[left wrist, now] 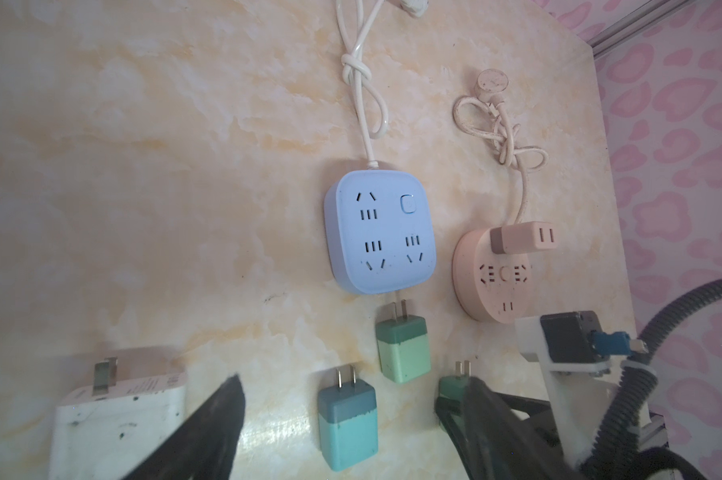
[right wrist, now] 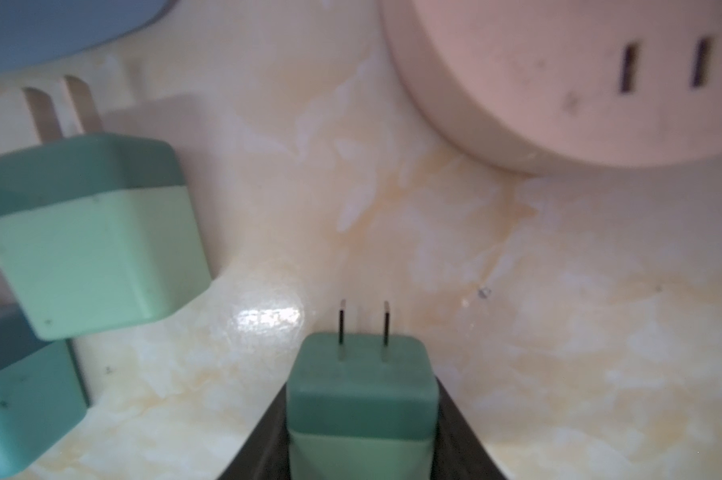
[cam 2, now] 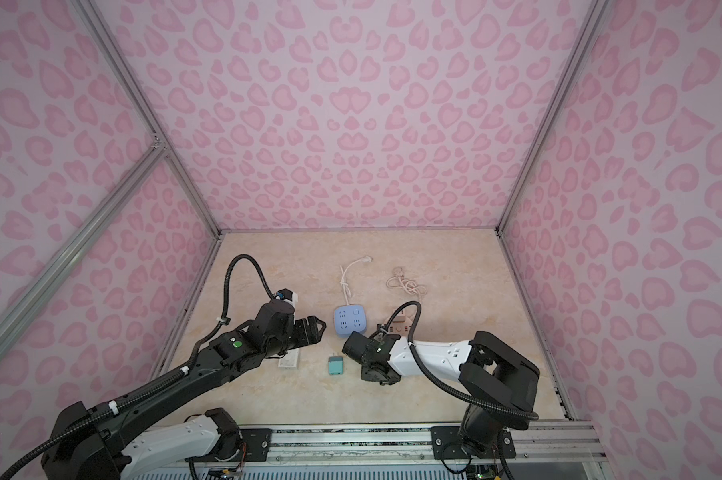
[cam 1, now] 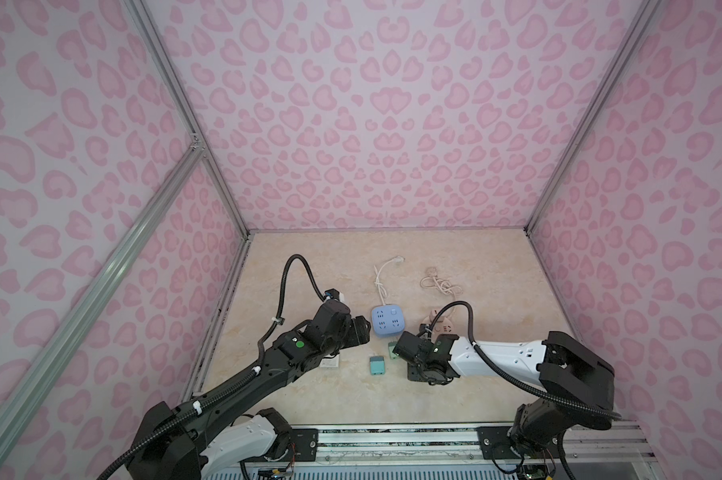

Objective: Insert the plug

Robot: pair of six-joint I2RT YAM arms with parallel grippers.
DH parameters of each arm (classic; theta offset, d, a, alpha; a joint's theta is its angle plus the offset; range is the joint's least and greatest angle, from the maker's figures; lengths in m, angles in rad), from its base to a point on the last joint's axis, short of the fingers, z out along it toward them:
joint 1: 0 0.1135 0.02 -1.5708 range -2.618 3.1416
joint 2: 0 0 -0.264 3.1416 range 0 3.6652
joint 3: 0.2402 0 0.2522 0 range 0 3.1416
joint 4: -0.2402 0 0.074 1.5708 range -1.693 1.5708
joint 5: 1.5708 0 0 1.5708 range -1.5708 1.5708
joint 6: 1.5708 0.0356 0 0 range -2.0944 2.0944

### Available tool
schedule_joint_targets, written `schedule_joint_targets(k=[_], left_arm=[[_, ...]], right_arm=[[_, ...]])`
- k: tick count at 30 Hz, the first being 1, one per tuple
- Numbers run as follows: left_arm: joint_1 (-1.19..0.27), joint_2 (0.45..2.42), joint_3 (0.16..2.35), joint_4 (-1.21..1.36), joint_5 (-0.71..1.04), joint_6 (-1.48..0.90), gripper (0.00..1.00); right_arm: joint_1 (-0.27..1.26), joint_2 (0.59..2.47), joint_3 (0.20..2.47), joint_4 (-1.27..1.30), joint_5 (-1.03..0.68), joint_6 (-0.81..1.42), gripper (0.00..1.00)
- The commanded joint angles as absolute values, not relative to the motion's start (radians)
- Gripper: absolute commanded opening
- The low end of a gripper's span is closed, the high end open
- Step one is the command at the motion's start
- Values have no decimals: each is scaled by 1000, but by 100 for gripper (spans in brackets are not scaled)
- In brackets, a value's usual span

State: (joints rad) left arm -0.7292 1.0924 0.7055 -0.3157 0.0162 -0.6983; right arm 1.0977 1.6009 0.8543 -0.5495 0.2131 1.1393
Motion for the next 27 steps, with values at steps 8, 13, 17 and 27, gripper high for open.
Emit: schedule_joint_targets(k=[8,13,17,27], left_arm=[[-731,1109,724,-324,52,-694,84],[-731,1102,728,-349,108,-690,83],[-730,1093,743,-346,248,-675,82],[-731,1072,689,-159,544,-699,80]], right_arm=[[1092,1565,886,-573,178,883,21],[1087,1483,888,-570,139,720,14],[1080,1420,910,-597,99,578,14],[1066,1216,853,-523,39,397,13]])
